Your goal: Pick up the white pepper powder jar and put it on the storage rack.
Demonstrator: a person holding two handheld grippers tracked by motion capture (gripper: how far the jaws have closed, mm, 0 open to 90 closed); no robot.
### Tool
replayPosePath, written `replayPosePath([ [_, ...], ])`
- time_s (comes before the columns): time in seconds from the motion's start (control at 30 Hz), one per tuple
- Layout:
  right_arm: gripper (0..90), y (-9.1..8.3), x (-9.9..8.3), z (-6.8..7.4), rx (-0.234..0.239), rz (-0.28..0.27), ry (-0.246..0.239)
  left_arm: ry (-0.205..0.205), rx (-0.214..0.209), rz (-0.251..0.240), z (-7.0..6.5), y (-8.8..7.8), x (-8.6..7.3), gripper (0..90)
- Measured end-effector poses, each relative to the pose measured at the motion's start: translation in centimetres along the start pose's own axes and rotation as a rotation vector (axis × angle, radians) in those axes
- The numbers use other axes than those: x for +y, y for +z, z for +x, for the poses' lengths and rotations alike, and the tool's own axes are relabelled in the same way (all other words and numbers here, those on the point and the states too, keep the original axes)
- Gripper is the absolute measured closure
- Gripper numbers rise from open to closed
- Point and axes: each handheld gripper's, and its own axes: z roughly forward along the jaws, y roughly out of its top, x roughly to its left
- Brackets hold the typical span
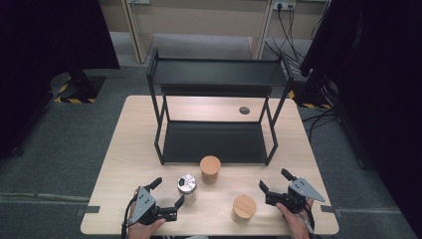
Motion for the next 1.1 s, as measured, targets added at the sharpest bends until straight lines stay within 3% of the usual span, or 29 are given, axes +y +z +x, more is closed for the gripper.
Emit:
replayPosePath([
  [0.47,1.6,0.1,0.0,0.0,-0.001,0.0,-0.004,0.0,-0.002,0.003,-0.1,0.2,0.1,0.4],
  [0.77,1.7,0.1,0.0,-0.1,0.016,-0.001,0.023,0.002,-0.022,0.015,-0.2,0.6,0.3,0.4],
  [1.1,1.7,0.1,0.1,-0.1,0.008,-0.001,0.02,0.025,-0.046,0.029,-0.8,1.3,0.8,1.3],
])
